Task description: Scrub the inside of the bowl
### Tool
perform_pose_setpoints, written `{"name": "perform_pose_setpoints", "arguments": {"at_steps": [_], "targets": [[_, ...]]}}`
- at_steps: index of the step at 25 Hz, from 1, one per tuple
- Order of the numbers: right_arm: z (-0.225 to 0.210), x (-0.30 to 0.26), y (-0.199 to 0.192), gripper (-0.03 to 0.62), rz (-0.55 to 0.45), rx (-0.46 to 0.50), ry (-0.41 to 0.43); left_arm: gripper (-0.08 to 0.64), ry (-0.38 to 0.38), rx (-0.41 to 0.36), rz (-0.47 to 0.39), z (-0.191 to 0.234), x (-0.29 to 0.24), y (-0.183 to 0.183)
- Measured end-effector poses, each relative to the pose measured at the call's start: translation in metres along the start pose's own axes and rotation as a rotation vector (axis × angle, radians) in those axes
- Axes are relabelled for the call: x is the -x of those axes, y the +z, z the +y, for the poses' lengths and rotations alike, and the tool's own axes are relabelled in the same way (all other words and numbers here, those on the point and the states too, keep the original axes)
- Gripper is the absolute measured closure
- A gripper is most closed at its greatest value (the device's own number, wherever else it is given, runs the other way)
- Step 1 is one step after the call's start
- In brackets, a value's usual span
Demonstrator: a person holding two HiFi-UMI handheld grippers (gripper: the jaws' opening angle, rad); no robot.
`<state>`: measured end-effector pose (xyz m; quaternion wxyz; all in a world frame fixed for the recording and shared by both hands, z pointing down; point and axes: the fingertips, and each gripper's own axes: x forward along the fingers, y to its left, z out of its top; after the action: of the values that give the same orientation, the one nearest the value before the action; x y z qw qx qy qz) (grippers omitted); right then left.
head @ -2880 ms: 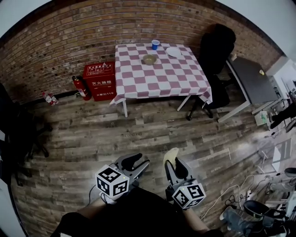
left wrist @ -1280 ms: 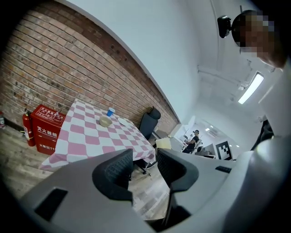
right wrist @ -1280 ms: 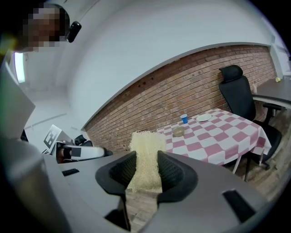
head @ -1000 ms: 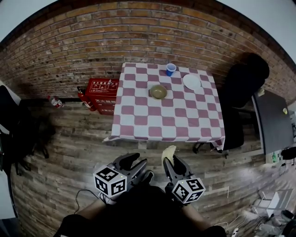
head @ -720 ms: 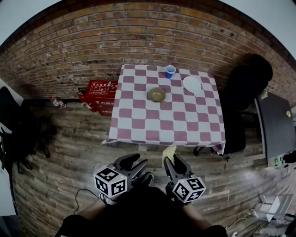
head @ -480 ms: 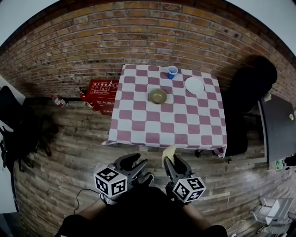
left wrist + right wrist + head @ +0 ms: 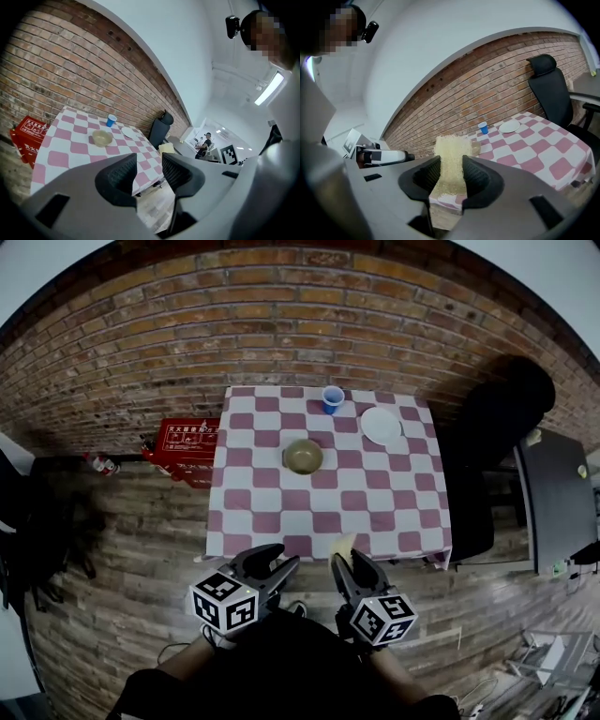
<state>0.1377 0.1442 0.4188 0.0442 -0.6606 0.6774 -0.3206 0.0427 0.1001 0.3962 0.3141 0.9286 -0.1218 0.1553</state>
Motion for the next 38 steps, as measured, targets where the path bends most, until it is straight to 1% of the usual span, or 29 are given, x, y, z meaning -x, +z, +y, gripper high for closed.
{"name": "perform_pose_setpoints", "arguments": {"at_steps": [4, 7, 9, 12, 14, 17, 19, 21, 24, 27, 30, 32, 35, 38], "targets": [[-0.013, -0.039, 0.025, 0.437, 0.001, 0.013, -0.045, 0.383, -0.023, 0.003, 0.009, 0.031, -0.017, 0.032], [-0.017, -0.072, 0.037, 0.437, 0.023, 0.038, -0.069, 0.383, -0.029, 0.003, 0.007, 0.058, -0.023, 0.053], [-0.019, -0.097, 0.043, 0.437, 0.055, 0.073, -0.083, 0.383, -0.031, -0.009, 0.005, 0.078, -0.026, 0.066], [-0.023, -0.133, 0.047, 0.437, 0.135, 0.163, -0.099, 0.383, -0.023, -0.036, 0.012, 0.109, -0.035, 0.077], [-0.025, -0.160, 0.046, 0.437, 0.200, 0.249, -0.098, 0.383, -0.010, -0.068, 0.029, 0.131, -0.043, 0.078], [-0.033, -0.201, 0.039, 0.437, 0.324, 0.418, -0.099, 0.383, 0.014, -0.106, 0.073, 0.164, -0.058, 0.075], [-0.040, -0.227, 0.031, 0.437, 0.413, 0.521, -0.086, 0.383, 0.034, -0.101, 0.104, 0.180, -0.066, 0.069], [-0.047, -0.250, 0.023, 0.437, 0.483, 0.597, -0.059, 0.383, 0.061, -0.079, 0.126, 0.193, -0.071, 0.063], [-0.053, -0.273, 0.019, 0.437, 0.531, 0.643, -0.026, 0.383, 0.093, -0.018, 0.129, 0.202, -0.072, 0.057], [-0.055, -0.288, 0.024, 0.437, 0.518, 0.664, 0.009, 0.383, 0.113, 0.019, 0.109, 0.208, -0.076, 0.055], [-0.066, -0.297, 0.020, 0.437, 0.527, 0.677, 0.018, 0.383, 0.136, 0.034, 0.113, 0.215, -0.080, 0.047], [-0.075, -0.302, 0.018, 0.437, 0.548, 0.708, 0.016, 0.383, 0.153, 0.039, 0.118, 0.221, -0.084, 0.044], [-0.086, -0.309, 0.018, 0.437, 0.614, 0.765, 0.027, 0.383, 0.183, 0.017, 0.129, 0.234, -0.098, 0.047], [-0.088, -0.320, 0.017, 0.437, 0.679, 0.840, 0.050, 0.383, 0.180, 0.020, 0.158, 0.247, -0.124, 0.049]]}}
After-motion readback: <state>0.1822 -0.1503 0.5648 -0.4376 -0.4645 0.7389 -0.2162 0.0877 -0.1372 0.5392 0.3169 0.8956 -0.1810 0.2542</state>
